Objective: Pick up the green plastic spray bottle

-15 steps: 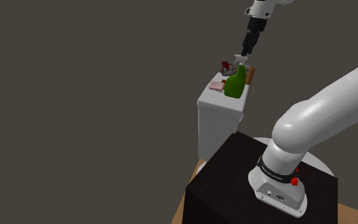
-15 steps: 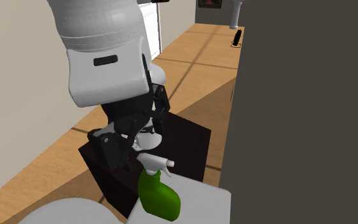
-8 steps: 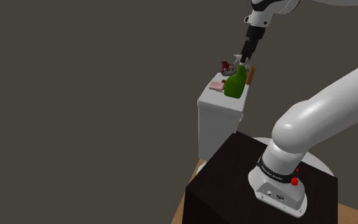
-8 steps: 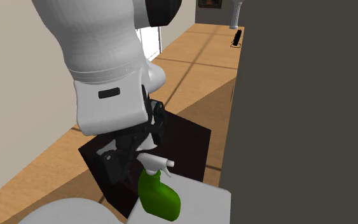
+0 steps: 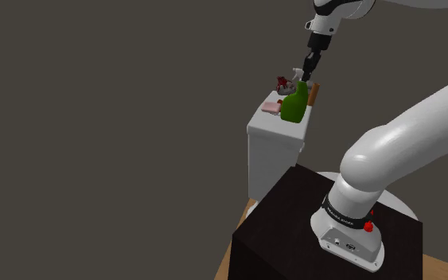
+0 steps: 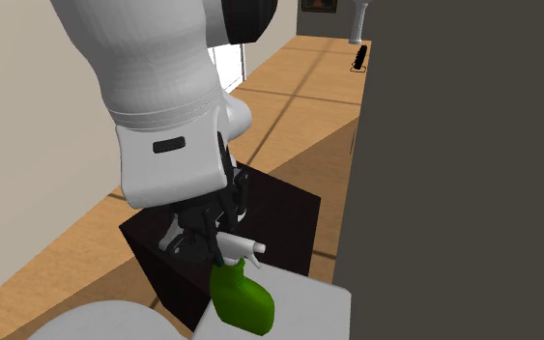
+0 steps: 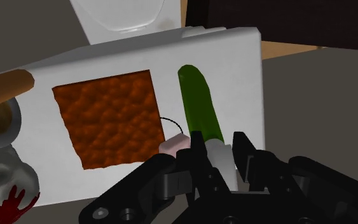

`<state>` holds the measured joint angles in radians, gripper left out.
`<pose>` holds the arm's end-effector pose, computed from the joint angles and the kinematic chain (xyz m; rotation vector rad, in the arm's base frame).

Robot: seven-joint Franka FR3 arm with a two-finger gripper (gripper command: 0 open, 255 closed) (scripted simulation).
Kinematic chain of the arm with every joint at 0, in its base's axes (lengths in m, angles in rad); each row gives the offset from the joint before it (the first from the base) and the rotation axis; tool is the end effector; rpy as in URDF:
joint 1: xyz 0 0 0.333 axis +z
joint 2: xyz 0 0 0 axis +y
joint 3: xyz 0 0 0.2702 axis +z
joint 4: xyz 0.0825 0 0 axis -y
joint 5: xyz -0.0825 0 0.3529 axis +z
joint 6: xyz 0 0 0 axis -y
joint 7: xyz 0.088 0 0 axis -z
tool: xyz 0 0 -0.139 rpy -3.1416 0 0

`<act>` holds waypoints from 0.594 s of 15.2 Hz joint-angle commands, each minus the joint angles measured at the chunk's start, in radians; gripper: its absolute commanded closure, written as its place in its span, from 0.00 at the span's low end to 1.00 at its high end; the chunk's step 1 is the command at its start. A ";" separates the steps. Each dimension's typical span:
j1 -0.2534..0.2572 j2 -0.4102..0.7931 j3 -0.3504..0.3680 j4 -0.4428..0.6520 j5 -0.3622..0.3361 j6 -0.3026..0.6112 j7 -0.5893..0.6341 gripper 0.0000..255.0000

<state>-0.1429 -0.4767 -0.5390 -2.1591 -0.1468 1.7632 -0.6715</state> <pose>0.3051 -0.2925 0.4900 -3.0783 -0.0985 -0.1169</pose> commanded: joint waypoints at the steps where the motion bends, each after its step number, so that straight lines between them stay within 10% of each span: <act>1: 0.000 0.000 0.000 -0.001 0.000 0.000 0.000 1.00; 9: 0.006 0.008 0.008 0.086 0.009 -0.079 -0.001 1.00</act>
<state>-0.1380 -0.4683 -0.5329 -2.0861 -0.1393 1.6971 -0.6728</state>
